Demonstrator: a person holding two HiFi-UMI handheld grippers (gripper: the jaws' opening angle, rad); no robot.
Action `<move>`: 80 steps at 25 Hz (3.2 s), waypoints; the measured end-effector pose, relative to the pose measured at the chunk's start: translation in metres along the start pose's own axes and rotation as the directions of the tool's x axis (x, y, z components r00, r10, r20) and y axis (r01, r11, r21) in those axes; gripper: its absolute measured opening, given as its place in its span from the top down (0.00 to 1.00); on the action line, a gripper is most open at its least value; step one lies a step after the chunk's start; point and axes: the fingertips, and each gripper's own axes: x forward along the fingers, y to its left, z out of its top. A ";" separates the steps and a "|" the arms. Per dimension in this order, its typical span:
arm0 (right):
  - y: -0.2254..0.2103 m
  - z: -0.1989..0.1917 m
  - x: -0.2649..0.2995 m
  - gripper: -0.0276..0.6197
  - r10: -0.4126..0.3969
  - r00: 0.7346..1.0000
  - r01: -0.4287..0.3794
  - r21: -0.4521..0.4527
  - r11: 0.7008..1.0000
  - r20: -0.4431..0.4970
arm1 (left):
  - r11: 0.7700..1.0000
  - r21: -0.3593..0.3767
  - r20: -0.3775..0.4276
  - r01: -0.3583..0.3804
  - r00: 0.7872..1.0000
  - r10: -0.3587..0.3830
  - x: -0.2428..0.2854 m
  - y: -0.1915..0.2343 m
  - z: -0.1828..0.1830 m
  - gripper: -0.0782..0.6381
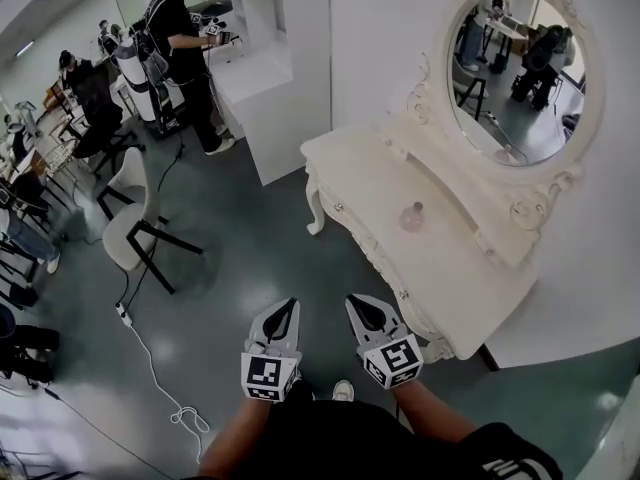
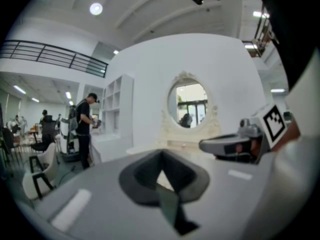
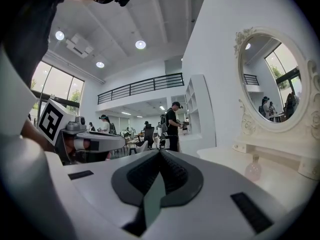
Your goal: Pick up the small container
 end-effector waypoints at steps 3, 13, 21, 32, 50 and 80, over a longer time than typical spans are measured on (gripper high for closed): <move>-0.013 -0.001 0.015 0.95 -0.019 1.000 0.019 0.004 1.000 -0.004 | 1.000 0.007 0.016 0.008 1.000 -0.008 0.019 0.012 0.000 0.88; -0.063 0.013 0.073 0.95 -0.176 0.984 0.176 -0.003 0.984 0.014 | 0.990 0.025 0.065 0.137 0.988 -0.138 0.098 0.056 0.016 0.88; -0.077 0.026 0.111 0.95 -0.261 0.964 0.259 0.034 0.965 0.058 | 0.971 0.017 0.042 0.240 0.970 -0.240 0.146 0.090 0.009 0.88; -0.098 0.022 0.105 0.95 -0.439 0.898 0.438 0.045 0.898 0.036 | 0.903 0.018 0.062 0.429 0.901 -0.429 0.185 0.075 0.018 0.88; -0.205 0.024 0.084 0.95 -0.554 0.830 0.548 0.089 0.831 0.061 | 0.799 0.066 0.041 0.598 0.799 -0.601 0.290 -0.008 0.035 0.88; -0.297 -0.036 0.072 0.95 -0.710 0.699 0.714 0.133 0.687 -0.087 | 0.689 0.058 -0.111 0.723 0.690 -0.715 0.391 -0.035 0.003 0.88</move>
